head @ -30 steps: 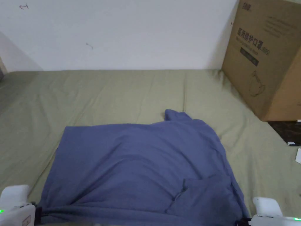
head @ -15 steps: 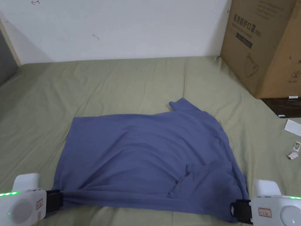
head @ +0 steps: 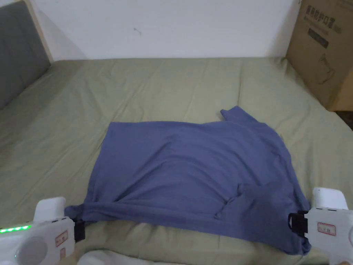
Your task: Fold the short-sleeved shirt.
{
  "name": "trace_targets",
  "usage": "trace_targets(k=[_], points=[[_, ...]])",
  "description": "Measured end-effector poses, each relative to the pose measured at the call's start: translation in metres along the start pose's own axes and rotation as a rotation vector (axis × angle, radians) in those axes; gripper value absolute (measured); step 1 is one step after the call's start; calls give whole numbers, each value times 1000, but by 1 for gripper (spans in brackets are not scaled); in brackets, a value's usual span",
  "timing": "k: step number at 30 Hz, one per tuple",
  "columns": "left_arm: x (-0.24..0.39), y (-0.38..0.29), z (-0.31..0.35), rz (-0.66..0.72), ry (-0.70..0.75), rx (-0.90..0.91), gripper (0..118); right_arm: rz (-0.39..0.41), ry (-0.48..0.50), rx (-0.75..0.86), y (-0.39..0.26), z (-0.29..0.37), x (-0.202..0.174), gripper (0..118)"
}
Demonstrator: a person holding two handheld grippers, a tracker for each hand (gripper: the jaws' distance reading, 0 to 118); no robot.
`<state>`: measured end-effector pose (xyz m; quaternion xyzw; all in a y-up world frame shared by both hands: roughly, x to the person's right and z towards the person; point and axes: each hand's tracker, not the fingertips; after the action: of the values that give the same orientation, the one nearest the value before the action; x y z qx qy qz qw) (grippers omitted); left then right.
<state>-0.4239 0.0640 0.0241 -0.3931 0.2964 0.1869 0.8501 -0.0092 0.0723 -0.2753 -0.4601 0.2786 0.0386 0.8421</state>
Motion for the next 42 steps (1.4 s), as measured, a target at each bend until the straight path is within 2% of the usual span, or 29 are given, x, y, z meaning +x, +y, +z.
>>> trace_targets(k=[2,3,4,5,6,7,10,13,14,15,16,17,18,19,24,27,28,29,30,32,35,36,37,38,42], points=[[-5,1,-1,7,24,21,4,14,-23,-15,-2,-5,-4,0],[-9,3,-2,8,25,14,17,15,-20,-18,-3,-6,-4,0],[-14,6,-4,11,43,4,54,12,-11,-26,-4,-7,-4,0],[-18,8,-8,16,52,-1,84,3,-1,-36,-4,-8,-3,0],[-23,12,-12,18,59,-7,104,-5,4,-44,-4,-10,-2,0],[-29,14,-15,22,67,-3,111,-11,3,-49,-4,-11,0,0],[-45,29,-26,69,76,13,109,-22,-8,-60,-2,-12,4,0],[-60,42,-48,195,54,9,108,-35,-11,-83,-1,-17,7,0],[-62,45,-55,223,33,-3,102,-39,-11,-91,-1,-19,7,0],[-64,45,-62,250,-5,-16,87,-42,-10,-101,-1,-21,7,0],[-65,45,-68,268,-34,-22,53,-43,-13,-108,-2,-22,7,0],[-64,43,-75,258,-27,-34,26,-42,-21,-115,-3,-23,6,0],[-63,42,-81,258,-20,-48,11,-41,-28,-121,-4,-24,5,0],[-61,39,-88,255,-20,-76,7,-36,-41,-126,-5,-25,4,0],[-60,44,-74,305,-49,-59,4,-52,-21,-128,-4,-18,3,0],[-53,49,-63,244,-15,-50,4,-2,-10,-54,-2,-10,0,0],[-51,49,-61,229,-16,-51,4,5,-18,-40,-2,-8,1,14],[-48,50,-59,211,-3,-57,4,7,-25,-44,-2,-9,1,35],[-45,50,-58,180,28,-61,4,11,-37,-59,-1,-12,2,48],[-37,49,-56,128,51,-54,4,5,-64,-86,-1,-18,5,48],[-29,47,-52,78,76,-49,4,41,-75,-132,-9,-26,8,46],[-27,46,-51,70,83,-50,4,72,-76,-127,-13,-29,8,30],[-28,45,-52,74,78,-53,4,96,-69,-127,-16,-33,7,0],[-30,44,-53,80,71,-65,4,125,-104,-165,-17,-38,6,0],[-35,41,-49,88,68,-77,4,65,-83,-124,-12,-25,0,0]])
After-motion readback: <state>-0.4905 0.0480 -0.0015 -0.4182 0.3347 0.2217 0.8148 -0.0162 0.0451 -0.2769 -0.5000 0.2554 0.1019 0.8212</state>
